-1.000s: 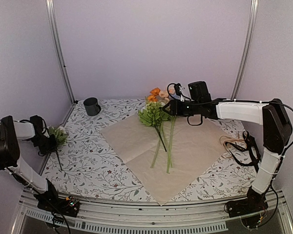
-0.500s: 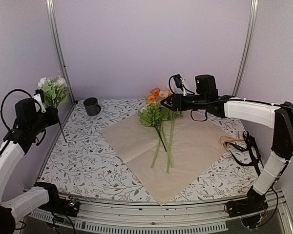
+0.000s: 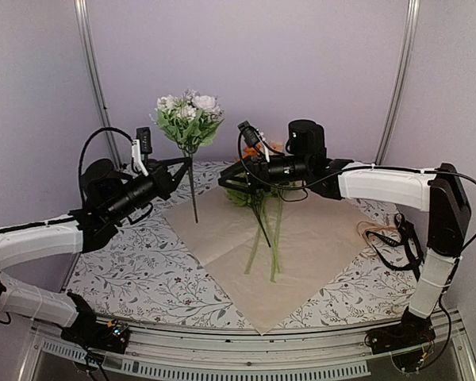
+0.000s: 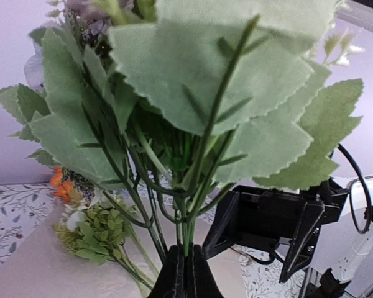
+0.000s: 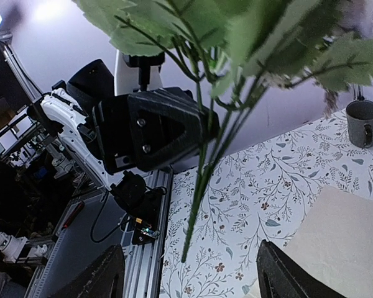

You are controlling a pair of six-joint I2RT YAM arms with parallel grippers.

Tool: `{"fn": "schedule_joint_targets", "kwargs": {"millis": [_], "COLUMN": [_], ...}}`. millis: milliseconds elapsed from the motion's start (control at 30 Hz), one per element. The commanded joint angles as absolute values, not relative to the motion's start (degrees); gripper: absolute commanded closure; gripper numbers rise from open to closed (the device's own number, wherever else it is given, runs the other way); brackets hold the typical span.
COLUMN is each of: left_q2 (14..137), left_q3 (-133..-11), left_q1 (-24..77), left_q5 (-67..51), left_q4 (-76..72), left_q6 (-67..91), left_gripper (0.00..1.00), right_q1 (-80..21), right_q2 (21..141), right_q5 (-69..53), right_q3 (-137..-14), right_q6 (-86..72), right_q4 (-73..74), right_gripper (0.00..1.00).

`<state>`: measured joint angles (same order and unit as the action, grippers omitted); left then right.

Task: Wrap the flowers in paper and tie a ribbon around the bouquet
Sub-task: Pass from the left arm to the right, then place the fake flower on the flattened wrapping paper.

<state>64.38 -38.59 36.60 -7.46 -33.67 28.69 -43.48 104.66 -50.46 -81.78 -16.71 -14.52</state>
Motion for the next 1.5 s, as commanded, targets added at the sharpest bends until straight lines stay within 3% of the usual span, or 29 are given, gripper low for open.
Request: {"fn": "schedule_joint_targets", "kwargs": {"millis": [0,267,367,467,533,567,733,767,800,833,867,1033,1167,1467], "left_q2": [74.9,86.7,88.4,88.8,88.9,89.1,90.2,90.6,90.9,91.2,91.5,92.7,96.0,110.1], "left_q3": [-39.8,-43.8,-44.0,-44.4,-44.2,-44.2,-45.2,-46.3,-48.0,-49.2,-50.1,-52.9,-55.2,-60.5], "left_q1": [37.9,40.8,41.1,41.4,41.6,41.7,41.8,41.7,41.8,41.8,41.8,41.8,41.5,41.0], "left_q5": [-14.9,-17.7,-18.0,-18.1,-18.0,-18.0,-17.9,-17.6,-17.1,-16.1,-15.0,-7.3,0.6,-0.2], "left_q4": [-58.7,-68.4,-70.7,-69.4,-68.2,-67.8,-61.4,-57.2,-52.4,-47.9,-43.5,-26.8,-13.7,-1.1], "left_q6": [36.6,40.3,41.5,41.3,41.1,41.0,39.9,39.3,37.9,36.1,34.4,27.6,25.7,27.1], "left_gripper": [1.0,1.0,1.0,1.0,1.0,1.0,0.97,0.76,0.44,0.19,0.1,0.08,0.08,0.14], "right_q1": [-43.7,-43.7,-43.4,-43.0,-42.8,-42.6,-40.7,-39.8,-38.8,-37.8,-36.7,-35.3,-34.2,-33.7], "right_q2": [106.5,107.9,108.7,108.7,108.2,107.9,105.6,105.0,104.1,103.5,102.9,102.0,103.9,115.7], "right_q5": [-53.0,-48.9,-47.4,-47.0,-46.2,-46.3,-42.1,-40.4,-38.4,-35.9,-32.4,-4.3,7.2,5.3], "right_q3": [-81.9,-81.4,-81.5,-81.1,-80.7,-80.5,-77.4,-76.3,-75.1,-74.1,-73.2,-73.3,-73.7,-79.5], "right_q6": [-21.9,-24.1,-24.4,-25.3,-25.4,-25.3,-27.3,-28.1,-29.1,-29.8,-30.1,-24.0,-22.5,-28.3], "right_q4": [-21.1,-20.3,-19.8,-19.8,-19.9,-19.9,-19.3,-18.7,-17.4,-15.5,-12.5,8.4,15.2,19.2], "right_gripper": [0.23,0.33,0.51,0.85,0.98,1.0,1.0,1.0,1.0,1.0,1.0,1.0,1.0,0.99]}}
